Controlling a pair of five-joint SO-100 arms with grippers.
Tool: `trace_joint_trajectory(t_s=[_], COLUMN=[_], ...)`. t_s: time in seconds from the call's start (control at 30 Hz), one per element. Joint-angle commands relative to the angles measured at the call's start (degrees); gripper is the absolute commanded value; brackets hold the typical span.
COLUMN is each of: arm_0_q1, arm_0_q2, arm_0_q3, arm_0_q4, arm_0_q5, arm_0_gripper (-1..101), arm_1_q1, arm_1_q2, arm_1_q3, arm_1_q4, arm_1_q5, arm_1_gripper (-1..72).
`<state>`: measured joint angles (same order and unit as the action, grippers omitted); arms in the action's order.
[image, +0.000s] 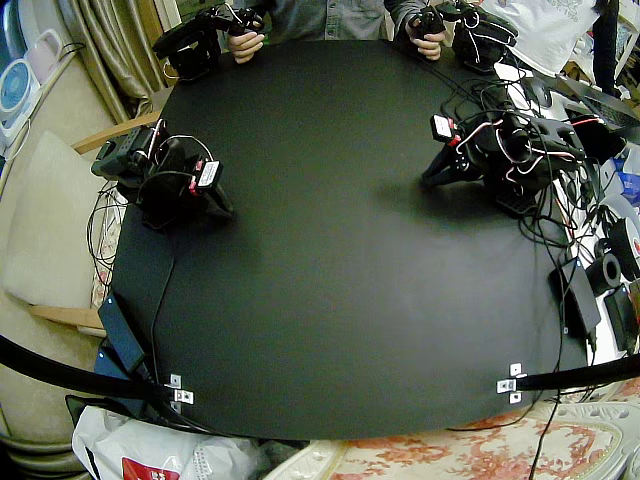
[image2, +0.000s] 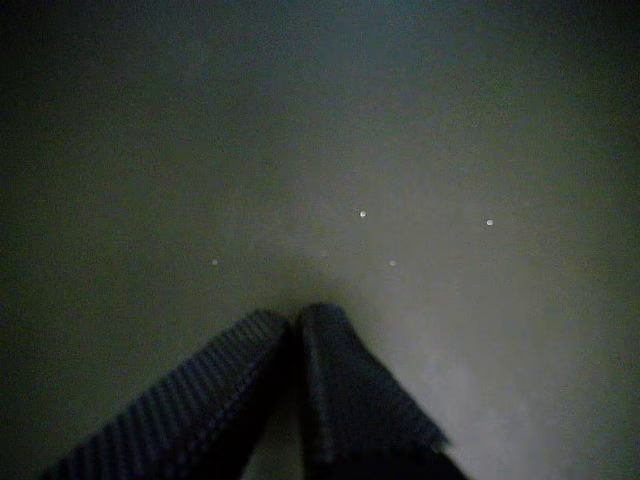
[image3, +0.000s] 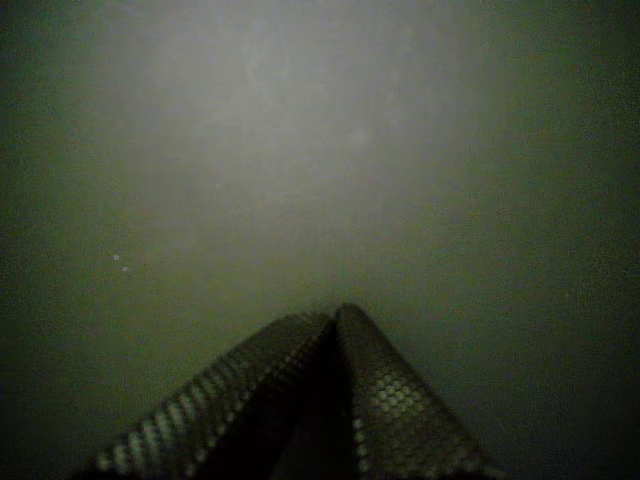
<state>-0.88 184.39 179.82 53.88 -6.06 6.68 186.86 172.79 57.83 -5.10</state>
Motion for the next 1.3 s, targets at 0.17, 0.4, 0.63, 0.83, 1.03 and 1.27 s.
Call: trace_joint_trajectory(t_s=[0.17, 0.4, 0.63, 0.83, 1.03, 1.27], arm_0_q1=[0.5, 0.5, 0.5, 0.4, 1.1, 0.0], arm_0_q2=[1.2, 1.2, 1.2, 1.2, 1.2, 1.2], arm_0_q3=[1.8, 1.8, 1.9, 1.9, 1.9, 1.9], arm_0_q4=[-7.8, -7.8, -7.8, -7.8, -7.8, -7.8], arm_0_q5=[2.3, 2.3, 2.4, 2.1, 3.1, 1.8], arm_0_gripper=[0, 0, 0, 0, 0, 0], arm_1_q1=[-13.0, -13.0, -13.5, -13.3, -13.2, -13.2], arm_1_q2=[0.7, 0.7, 0.7, 0.7, 0.7, 0.7], arm_1_q3=[-0.5, -0.5, -0.5, -0.5, -0.5, -0.5], arm_1_q4=[1.1, 1.1, 1.1, 1.1, 1.1, 0.9], arm_1_q5=[9.1, 9.1, 8.2, 8.5, 8.6, 8.8], arm_1_gripper=[-0.3, -0.3, -0.3, -0.3, -0.3, -0.3])
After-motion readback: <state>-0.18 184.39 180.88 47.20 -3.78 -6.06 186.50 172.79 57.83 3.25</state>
